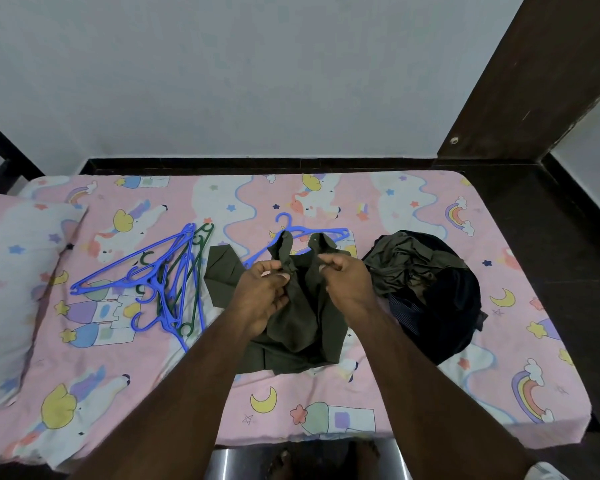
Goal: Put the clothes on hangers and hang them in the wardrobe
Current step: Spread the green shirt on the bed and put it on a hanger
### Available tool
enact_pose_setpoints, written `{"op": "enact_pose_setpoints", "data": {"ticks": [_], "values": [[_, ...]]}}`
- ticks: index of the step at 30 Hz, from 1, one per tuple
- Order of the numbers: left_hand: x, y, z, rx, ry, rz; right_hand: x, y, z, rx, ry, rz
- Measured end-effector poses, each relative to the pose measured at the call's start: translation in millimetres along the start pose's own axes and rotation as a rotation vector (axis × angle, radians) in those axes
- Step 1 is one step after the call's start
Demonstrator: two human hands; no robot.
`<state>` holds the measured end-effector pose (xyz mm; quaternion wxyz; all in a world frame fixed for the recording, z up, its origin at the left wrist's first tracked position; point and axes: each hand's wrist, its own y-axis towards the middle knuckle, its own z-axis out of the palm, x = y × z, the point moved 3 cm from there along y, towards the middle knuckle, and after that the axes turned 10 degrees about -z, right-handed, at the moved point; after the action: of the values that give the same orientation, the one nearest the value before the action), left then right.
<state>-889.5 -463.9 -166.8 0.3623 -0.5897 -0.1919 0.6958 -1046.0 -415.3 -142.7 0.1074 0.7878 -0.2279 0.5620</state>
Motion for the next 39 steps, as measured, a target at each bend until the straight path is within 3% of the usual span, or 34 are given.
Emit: {"op": "enact_pose_setpoints", "data": {"ticks": [4,13,25,30,39], "values": [[-4,-2,3,0.012,0.046,0.056,3,-6,3,0.06,0.378,0.178],[-9,-8,11,-0.074,0.038,0.146,2,-1,-1,0.115,0.491,0.198],[0,-3,17,-0.096,0.176,0.23,-3,-3,8,0.046,0.455,0.266],[0,-5,14,-0.056,0.18,0.2,1,-2,8,0.05,0.287,0.179],[2,-5,9,-0.053,0.103,0.183,-4,-6,9,0.054,0.322,0.15]]}}
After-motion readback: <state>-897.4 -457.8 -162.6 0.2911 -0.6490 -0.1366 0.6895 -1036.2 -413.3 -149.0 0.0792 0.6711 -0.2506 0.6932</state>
